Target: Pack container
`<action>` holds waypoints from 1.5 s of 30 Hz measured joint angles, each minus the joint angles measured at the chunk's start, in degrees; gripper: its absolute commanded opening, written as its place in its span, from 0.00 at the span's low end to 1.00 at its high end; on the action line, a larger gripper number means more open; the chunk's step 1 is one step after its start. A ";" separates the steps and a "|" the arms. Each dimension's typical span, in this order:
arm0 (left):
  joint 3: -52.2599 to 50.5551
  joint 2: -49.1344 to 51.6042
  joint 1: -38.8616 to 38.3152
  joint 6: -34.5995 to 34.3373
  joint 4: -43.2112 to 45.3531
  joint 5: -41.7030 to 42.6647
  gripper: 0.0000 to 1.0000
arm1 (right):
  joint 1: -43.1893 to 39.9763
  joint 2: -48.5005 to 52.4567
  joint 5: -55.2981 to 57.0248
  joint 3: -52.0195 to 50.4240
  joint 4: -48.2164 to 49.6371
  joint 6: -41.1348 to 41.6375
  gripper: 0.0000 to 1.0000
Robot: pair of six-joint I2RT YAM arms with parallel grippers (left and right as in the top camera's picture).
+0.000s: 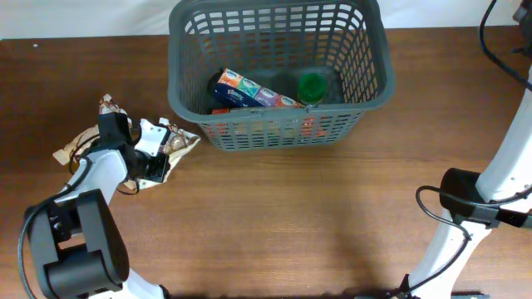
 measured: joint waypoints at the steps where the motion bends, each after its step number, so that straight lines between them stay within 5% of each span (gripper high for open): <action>1: 0.39 0.00 0.00 0.02 -0.63 0.00 0.01 | 0.00 0.00 0.00 0.00 0.00 -0.02 0.99; 27: 31.76 -13.79 -0.31 -3.54 -10.16 -14.58 0.02 | 0.00 0.00 0.02 0.00 0.00 0.00 0.99; 35: 45.79 -14.67 -5.20 -4.55 -7.19 -9.44 0.02 | 0.00 0.00 0.00 0.00 0.00 -0.02 0.99; 45: 47.74 -14.60 -15.15 -2.86 0.52 4.44 0.02 | 0.00 0.00 0.00 0.00 0.02 0.00 0.99</action>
